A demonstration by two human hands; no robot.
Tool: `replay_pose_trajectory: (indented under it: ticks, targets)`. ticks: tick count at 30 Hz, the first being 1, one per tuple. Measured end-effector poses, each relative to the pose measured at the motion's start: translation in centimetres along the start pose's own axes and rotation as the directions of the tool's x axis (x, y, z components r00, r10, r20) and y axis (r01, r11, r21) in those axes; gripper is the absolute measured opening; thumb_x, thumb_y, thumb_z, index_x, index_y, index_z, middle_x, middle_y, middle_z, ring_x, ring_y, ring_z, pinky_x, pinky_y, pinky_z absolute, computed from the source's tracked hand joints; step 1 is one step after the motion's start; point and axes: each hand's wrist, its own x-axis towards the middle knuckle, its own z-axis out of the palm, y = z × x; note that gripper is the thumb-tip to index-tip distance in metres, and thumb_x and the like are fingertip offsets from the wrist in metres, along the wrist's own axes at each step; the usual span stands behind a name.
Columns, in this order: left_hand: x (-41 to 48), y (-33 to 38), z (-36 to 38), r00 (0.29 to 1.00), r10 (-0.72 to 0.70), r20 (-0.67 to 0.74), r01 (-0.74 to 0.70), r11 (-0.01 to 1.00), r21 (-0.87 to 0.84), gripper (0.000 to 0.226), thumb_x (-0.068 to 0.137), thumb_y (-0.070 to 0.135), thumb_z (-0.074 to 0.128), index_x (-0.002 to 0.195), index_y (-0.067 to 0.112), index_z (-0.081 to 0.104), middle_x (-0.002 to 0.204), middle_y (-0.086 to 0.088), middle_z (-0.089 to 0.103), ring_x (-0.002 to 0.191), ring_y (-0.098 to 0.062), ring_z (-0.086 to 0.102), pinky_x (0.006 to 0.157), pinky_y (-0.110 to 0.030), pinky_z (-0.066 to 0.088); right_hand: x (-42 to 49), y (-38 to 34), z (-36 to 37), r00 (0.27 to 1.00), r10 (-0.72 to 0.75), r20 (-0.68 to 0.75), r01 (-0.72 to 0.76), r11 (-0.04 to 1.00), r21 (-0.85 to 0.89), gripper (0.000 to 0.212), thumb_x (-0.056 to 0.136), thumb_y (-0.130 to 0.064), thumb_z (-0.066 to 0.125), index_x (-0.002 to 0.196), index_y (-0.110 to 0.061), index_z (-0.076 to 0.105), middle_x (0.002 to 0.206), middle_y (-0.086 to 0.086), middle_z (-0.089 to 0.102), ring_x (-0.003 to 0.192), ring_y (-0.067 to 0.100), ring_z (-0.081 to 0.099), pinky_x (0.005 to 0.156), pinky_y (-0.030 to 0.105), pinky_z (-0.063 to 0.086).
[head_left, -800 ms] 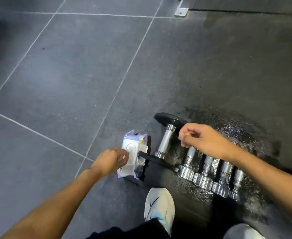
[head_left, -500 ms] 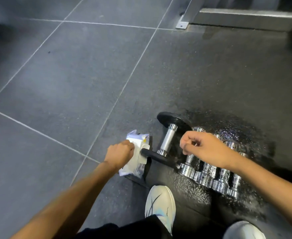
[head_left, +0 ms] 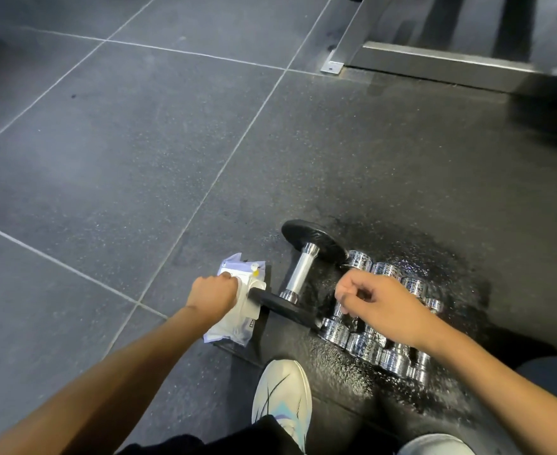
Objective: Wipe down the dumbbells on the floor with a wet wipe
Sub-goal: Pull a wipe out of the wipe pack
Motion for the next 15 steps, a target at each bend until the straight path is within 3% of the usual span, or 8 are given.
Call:
replay_pose_trajectory:
  ticks: [6, 10, 15]
  targets:
    - [0.1, -1.0, 1.6, 0.992, 0.049, -0.114, -0.058, 0.995, -0.081, 0.025, 0.098, 0.026, 0.037, 0.102, 0.020, 0.061, 0.110, -0.001, 0.065, 0.077, -0.027, 0.069, 0.060, -0.029, 0.036, 2.1, 0.3, 1.7, 1.000, 0.010, -0.017, -0.009, 0.999, 0.050, 0.020, 0.101, -0.026, 0.059, 0.084, -0.034, 0.065, 0.085, -0.009, 0.073, 0.074, 0.012, 0.065, 0.074, 0.034, 0.053]
    - [0.2, -1.6, 1.5, 0.986, 0.052, -0.157, -0.068, 0.993, -0.100, 0.021, 0.091, 0.028, 0.041, 0.092, 0.022, 0.061, 0.104, 0.002, 0.068, 0.073, -0.027, 0.067, 0.055, -0.028, 0.037, 3.5, 0.4, 2.5, 0.998, 0.053, -0.018, -0.049, 0.981, 0.189, 0.014, 0.101, -0.021, 0.059, 0.091, -0.025, 0.068, 0.084, -0.004, 0.074, 0.079, 0.016, 0.070, 0.084, 0.036, 0.057]
    - [-0.2, -2.0, 0.9, 0.972, 0.031, -0.233, -0.065, 0.988, -0.139, 0.017, 0.090, 0.029, 0.046, 0.084, 0.020, 0.060, 0.093, 0.002, 0.068, 0.065, -0.025, 0.061, 0.053, -0.028, 0.031, 4.2, 0.8, 3.2, 0.998, 0.064, -0.016, -0.057, 0.961, 0.271, 0.012, 0.099, -0.020, 0.059, 0.092, -0.022, 0.069, 0.084, 0.000, 0.075, 0.080, 0.020, 0.071, 0.085, 0.040, 0.057]
